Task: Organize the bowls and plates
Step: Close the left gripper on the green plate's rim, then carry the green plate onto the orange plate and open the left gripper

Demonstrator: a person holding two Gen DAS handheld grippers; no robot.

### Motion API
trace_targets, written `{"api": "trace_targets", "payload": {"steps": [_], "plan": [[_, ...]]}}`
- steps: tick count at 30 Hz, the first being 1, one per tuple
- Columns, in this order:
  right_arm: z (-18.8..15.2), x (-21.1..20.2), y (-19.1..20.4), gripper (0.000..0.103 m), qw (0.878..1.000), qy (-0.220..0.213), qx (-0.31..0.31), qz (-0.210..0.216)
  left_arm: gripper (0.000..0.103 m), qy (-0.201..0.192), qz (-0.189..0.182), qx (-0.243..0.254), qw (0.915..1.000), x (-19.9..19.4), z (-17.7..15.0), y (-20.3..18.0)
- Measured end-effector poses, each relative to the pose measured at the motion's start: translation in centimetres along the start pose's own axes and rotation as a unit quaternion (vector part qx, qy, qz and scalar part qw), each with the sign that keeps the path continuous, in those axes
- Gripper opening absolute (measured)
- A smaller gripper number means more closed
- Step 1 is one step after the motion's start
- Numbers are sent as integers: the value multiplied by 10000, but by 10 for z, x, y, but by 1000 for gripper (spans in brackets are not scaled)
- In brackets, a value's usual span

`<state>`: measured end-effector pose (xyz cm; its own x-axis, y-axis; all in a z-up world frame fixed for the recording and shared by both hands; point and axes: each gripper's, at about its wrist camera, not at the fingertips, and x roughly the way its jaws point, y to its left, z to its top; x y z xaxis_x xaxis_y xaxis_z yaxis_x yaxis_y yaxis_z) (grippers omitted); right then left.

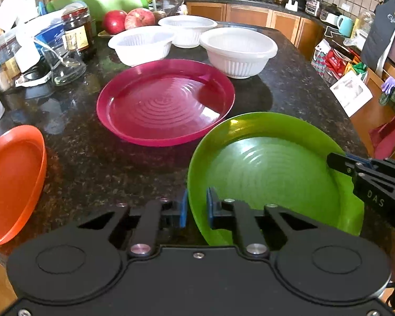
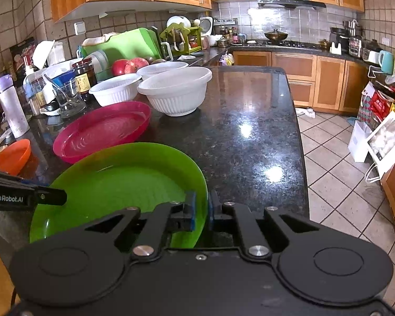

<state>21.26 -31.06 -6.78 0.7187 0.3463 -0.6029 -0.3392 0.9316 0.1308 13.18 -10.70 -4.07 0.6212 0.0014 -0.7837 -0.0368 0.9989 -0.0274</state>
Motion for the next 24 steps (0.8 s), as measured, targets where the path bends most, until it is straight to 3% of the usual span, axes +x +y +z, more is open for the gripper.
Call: {"api": "trace_targets", "payload": {"steps": [14,24], "plan": [[3,-22,21,11,9998,-217,-22,-11,19,-324,-4,-50,9995,-25,-2,15],[15,-29,81,11,9992,-368,-131,82,19,-418,57,-148,9990,-44,-4,62]]}}
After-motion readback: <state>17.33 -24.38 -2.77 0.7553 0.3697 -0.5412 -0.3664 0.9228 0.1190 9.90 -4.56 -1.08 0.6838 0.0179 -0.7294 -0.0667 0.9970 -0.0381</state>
